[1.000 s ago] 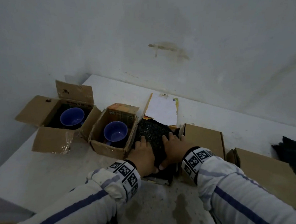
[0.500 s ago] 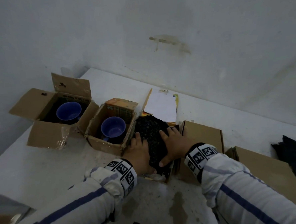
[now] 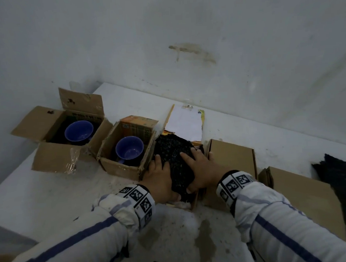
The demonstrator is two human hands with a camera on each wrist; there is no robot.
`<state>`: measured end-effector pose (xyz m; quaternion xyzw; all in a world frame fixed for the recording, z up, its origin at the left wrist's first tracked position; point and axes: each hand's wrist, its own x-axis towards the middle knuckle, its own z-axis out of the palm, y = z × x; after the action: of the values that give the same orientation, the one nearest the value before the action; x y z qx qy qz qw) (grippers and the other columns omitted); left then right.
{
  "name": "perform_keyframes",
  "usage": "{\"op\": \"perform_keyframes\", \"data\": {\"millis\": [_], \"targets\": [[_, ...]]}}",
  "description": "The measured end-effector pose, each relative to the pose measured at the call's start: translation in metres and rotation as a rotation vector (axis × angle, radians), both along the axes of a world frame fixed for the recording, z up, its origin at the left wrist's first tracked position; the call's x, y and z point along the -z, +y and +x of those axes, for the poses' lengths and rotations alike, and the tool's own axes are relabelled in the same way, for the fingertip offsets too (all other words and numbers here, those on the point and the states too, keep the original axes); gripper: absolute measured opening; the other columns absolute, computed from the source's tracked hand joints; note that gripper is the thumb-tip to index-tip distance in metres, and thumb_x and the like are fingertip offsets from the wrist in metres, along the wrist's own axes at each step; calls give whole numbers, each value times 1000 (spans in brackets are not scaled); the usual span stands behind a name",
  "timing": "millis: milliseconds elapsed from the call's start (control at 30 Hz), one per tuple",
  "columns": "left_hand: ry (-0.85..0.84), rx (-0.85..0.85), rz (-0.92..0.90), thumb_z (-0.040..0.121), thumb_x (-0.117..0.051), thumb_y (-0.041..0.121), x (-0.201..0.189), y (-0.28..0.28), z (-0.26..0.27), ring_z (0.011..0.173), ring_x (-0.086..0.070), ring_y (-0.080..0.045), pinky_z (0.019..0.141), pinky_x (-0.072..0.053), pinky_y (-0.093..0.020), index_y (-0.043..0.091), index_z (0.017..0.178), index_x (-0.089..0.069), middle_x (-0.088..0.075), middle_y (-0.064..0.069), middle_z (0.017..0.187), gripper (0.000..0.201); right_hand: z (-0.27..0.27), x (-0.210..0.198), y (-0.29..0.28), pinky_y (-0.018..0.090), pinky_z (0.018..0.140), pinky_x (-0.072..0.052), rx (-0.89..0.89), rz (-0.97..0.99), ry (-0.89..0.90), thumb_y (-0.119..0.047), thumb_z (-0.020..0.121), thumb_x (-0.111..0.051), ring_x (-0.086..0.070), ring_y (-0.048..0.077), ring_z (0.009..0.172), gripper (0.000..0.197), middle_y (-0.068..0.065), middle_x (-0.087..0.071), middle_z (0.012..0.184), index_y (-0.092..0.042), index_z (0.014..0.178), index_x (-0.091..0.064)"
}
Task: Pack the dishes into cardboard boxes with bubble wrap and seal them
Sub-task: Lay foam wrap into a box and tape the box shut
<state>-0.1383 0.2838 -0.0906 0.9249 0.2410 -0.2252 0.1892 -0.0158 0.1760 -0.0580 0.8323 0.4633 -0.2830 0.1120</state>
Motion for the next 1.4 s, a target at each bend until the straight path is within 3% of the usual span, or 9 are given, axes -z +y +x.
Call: {"op": "perform_keyframes", "data": {"millis": [167,267,367,467,633,767,933,1233,1400], "targets": [[23,94,145,75,-63,60,-38,-21,25,140,-11,-41,111,-21,-49,10,145,-19,2,-22,156,96,15,-21,-29,34,111,-28,220,360,115,-25,84,-63,-28,26,139,71,8,-27,151,-17,146,-29],[-43,172,64,83,-58,47,-55,-55,55,140,-12,-39,110,-18,-51,13,142,-25,-3,-16,156,75,23,-32,-65,28,105,-31,343,443,58,-19,94,-49,-38,24,131,45,9,-42,142,-14,138,-43],[-169,238,3,87,-52,38,-58,-104,88,132,-27,-35,103,-26,-47,17,134,-35,-24,-13,147,54,38,-39,-114,27,104,-32,460,457,27,-16,95,-44,-41,24,130,40,9,-45,141,-12,135,-49],[-273,268,-67,88,-45,35,-56,-160,119,125,-37,-31,102,-32,-44,22,128,-41,-39,-8,136,42,54,-45,-173,24,92,-39,596,509,-29,-12,91,-46,-52,24,117,35,10,-54,129,-11,123,-60],[-341,367,-111,92,-43,31,-53,-254,157,139,-22,-26,112,-20,-43,23,143,-32,-25,-4,153,53,83,-45,-279,23,91,-39,829,559,-141,-9,90,-47,-55,23,112,32,9,-58,123,-10,118,-63],[-369,443,-134,86,-47,22,-53,-306,174,137,-26,-25,111,-22,-39,21,136,-39,-31,-4,147,50,102,-30,-346,28,91,-42,983,528,-235,-7,88,-48,-55,28,108,29,12,-56,119,-10,112,-65],[-389,417,-97,92,-39,22,-48,-341,179,136,-24,-25,109,-20,-39,22,138,-37,-30,-3,147,46,106,5,-382,41,101,-39,898,201,-164,-19,88,-52,-37,33,123,40,12,-35,134,-12,128,-48],[-463,388,-38,90,-36,31,-35,-345,179,132,-31,-21,105,-25,-35,30,137,-41,-37,3,143,47,104,29,-396,37,92,-42,629,167,-363,-20,94,-40,-39,29,116,30,8,-39,128,-15,119,-54],[-448,379,-45,92,-41,29,-35,-349,186,130,-34,-23,106,-27,-37,28,135,-44,-40,2,142,43,109,23,-405,37,93,-40,695,242,-373,-22,97,-36,-41,27,116,29,7,-41,128,-12,119,-51]]}}
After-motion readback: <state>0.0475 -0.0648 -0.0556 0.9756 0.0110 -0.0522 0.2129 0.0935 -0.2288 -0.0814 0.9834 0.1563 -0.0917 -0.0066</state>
